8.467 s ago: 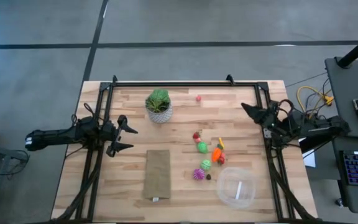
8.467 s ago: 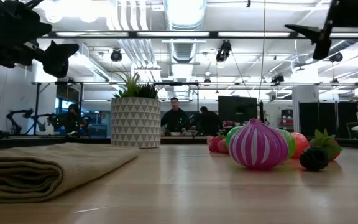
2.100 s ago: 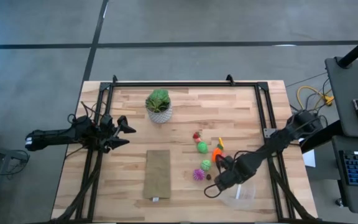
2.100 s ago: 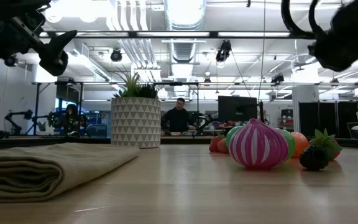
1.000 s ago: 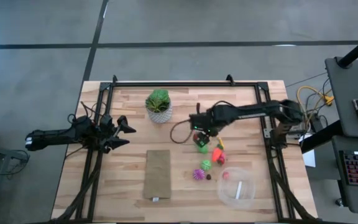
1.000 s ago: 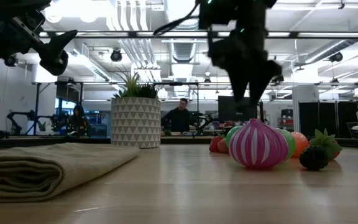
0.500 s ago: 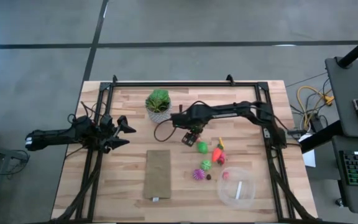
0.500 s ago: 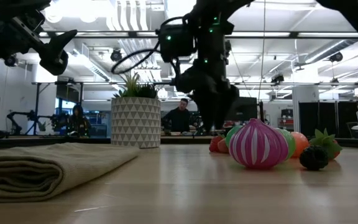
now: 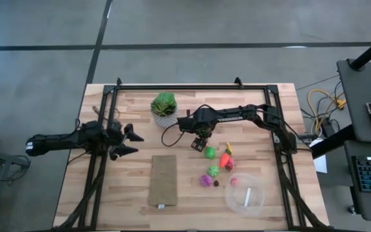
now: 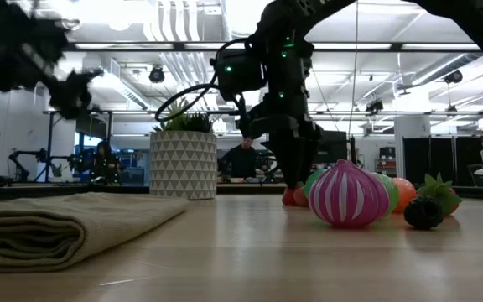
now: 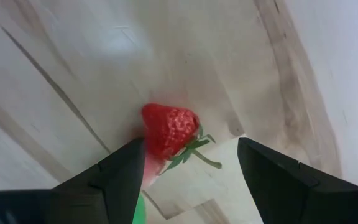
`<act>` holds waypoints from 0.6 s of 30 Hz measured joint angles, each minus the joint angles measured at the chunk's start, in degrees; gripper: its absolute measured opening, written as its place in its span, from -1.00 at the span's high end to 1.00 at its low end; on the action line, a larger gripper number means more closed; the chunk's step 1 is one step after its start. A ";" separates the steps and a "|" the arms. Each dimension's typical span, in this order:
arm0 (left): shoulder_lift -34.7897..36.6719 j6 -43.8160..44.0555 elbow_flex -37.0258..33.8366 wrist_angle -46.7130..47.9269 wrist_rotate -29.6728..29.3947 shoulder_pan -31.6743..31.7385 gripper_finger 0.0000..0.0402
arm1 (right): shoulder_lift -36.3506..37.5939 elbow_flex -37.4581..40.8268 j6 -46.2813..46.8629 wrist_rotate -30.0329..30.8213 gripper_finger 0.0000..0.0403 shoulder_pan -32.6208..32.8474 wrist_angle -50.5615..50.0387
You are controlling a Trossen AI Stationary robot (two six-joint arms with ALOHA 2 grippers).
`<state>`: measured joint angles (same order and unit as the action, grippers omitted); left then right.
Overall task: Pick and placing Produce into tupperware
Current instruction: Put the top strawberry into the transparent container
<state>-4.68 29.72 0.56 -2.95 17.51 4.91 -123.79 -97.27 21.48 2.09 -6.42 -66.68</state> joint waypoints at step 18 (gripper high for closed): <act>-11.44 -27.22 1.77 5.18 -4.86 -0.04 -0.41 | 0.02 -0.22 -6.98 0.11 -0.24 0.00 0.91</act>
<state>-16.12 2.50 2.33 2.24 12.65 4.86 -123.76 -97.49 14.50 2.20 -6.42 -65.77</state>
